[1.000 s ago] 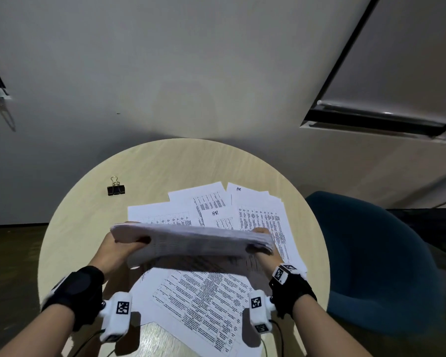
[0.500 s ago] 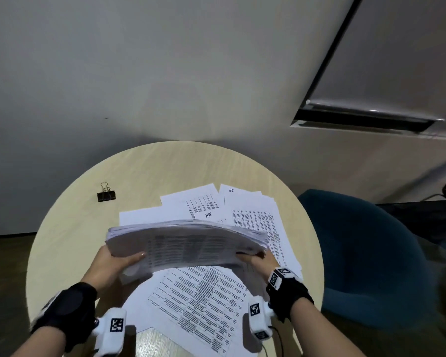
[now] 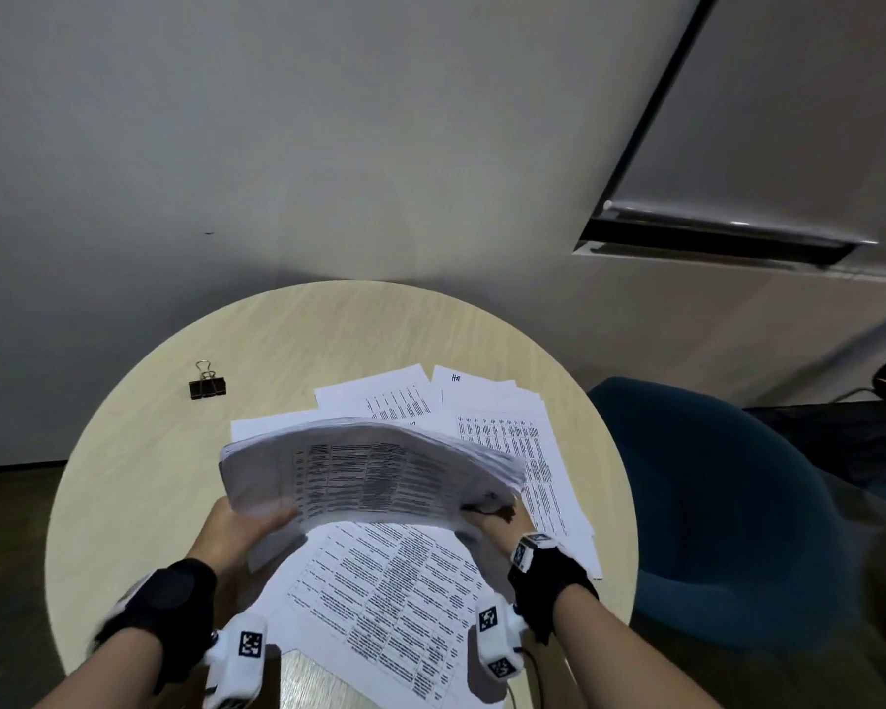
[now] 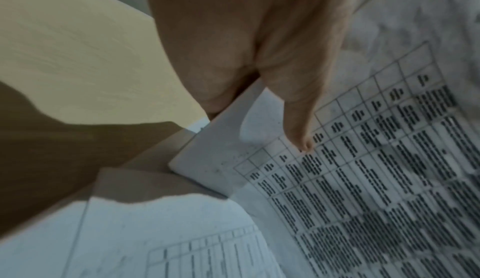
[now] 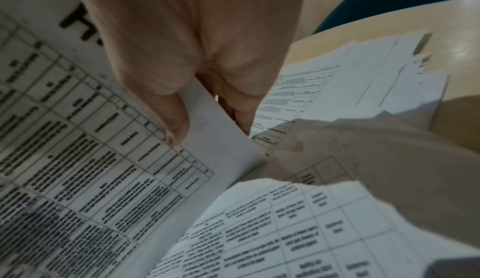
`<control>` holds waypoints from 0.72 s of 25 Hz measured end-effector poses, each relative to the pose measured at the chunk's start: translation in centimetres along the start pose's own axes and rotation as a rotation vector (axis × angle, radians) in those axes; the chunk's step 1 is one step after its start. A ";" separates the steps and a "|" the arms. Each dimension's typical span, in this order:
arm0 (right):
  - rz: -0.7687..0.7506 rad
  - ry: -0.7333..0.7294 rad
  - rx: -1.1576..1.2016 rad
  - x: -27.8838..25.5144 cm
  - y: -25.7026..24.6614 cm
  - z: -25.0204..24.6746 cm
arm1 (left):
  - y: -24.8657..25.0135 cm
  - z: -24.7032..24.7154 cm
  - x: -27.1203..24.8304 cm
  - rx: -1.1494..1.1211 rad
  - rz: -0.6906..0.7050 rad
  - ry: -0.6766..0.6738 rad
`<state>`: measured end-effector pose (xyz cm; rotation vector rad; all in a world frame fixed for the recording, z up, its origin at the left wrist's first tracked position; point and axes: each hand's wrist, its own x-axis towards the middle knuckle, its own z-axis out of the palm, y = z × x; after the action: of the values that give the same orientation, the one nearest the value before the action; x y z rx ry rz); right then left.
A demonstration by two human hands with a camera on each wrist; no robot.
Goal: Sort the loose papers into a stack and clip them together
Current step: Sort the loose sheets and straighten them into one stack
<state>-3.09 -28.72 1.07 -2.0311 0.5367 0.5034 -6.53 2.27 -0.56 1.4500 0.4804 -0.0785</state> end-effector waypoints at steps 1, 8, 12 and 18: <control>-0.029 0.011 -0.019 0.1 0.2 0.1 | 0.0 0.2 -0.2 -0.010 -0.014 0.017; -0.500 0.133 0.047 -0.1 -5.3 -2.2 | 3.4 -1.8 -1.2 0.087 0.018 0.125; -0.817 0.124 -0.290 -0.9 -10.5 -3.2 | 7.7 -4.0 0.3 0.711 0.432 0.219; -1.097 0.061 -0.409 -3.4 -18.3 -2.9 | 10.4 -3.5 2.3 0.652 0.439 -0.150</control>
<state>4.70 -22.27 17.00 -2.3541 -0.7124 -0.1412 -1.90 7.53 8.12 2.1413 -0.0100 0.0111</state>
